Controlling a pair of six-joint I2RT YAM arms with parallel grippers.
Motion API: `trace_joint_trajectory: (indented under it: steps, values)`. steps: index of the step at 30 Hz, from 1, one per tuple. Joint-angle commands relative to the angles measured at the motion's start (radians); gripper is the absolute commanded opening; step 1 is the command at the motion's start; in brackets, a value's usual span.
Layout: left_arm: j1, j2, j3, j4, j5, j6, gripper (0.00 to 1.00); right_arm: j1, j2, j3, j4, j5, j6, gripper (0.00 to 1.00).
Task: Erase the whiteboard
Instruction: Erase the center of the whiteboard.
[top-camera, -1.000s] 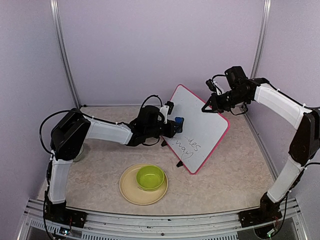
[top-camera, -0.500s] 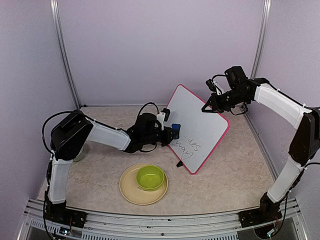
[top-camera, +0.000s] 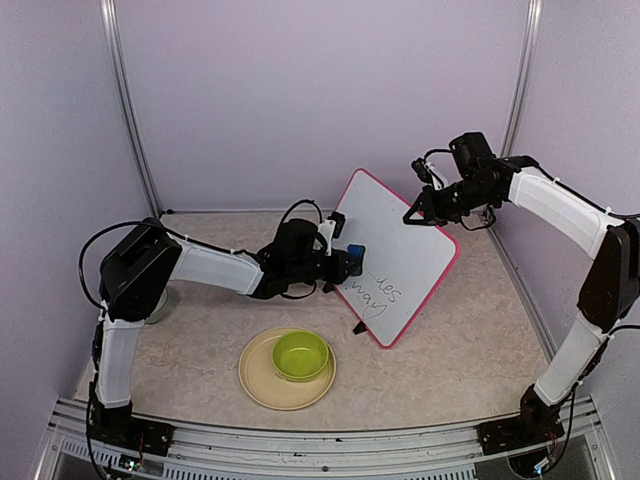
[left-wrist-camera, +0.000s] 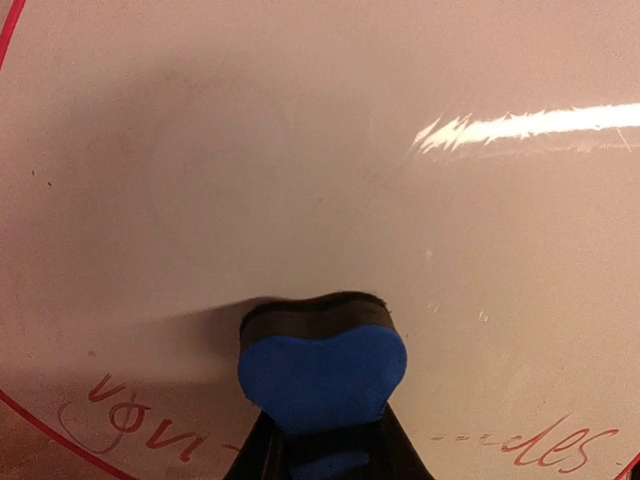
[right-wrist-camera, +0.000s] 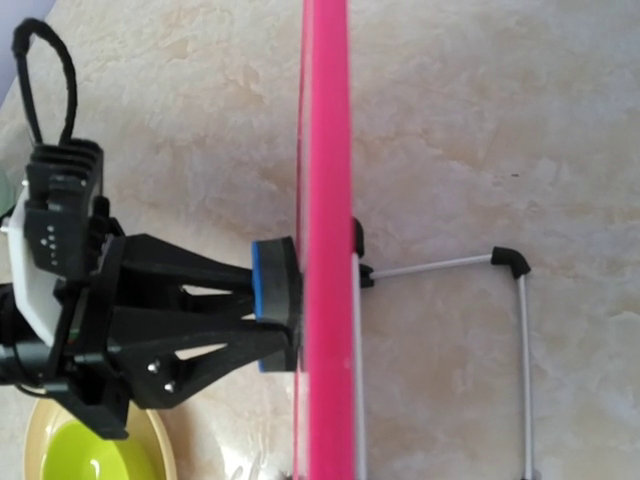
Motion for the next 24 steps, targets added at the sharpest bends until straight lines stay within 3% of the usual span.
trace_joint_trajectory:
  steps: [1,9,20,24]
  values:
    - [-0.038,-0.023,0.003,0.031,0.05,-0.001,0.02,0.029,0.019,-0.031,-0.041,0.052,-0.116,0.0]
    - [-0.094,-0.003,-0.071,0.036,0.025,0.008,0.02,0.027,0.016,-0.032,-0.041,0.052,-0.116,0.0]
    - [-0.195,0.005,0.042,-0.149,-0.286,0.125,0.02,0.03,0.013,-0.036,-0.041,0.055,-0.113,0.0]
    - [-0.23,0.013,0.068,-0.175,-0.335,0.144,0.01,0.031,0.011,-0.038,-0.04,0.056,-0.114,0.0]
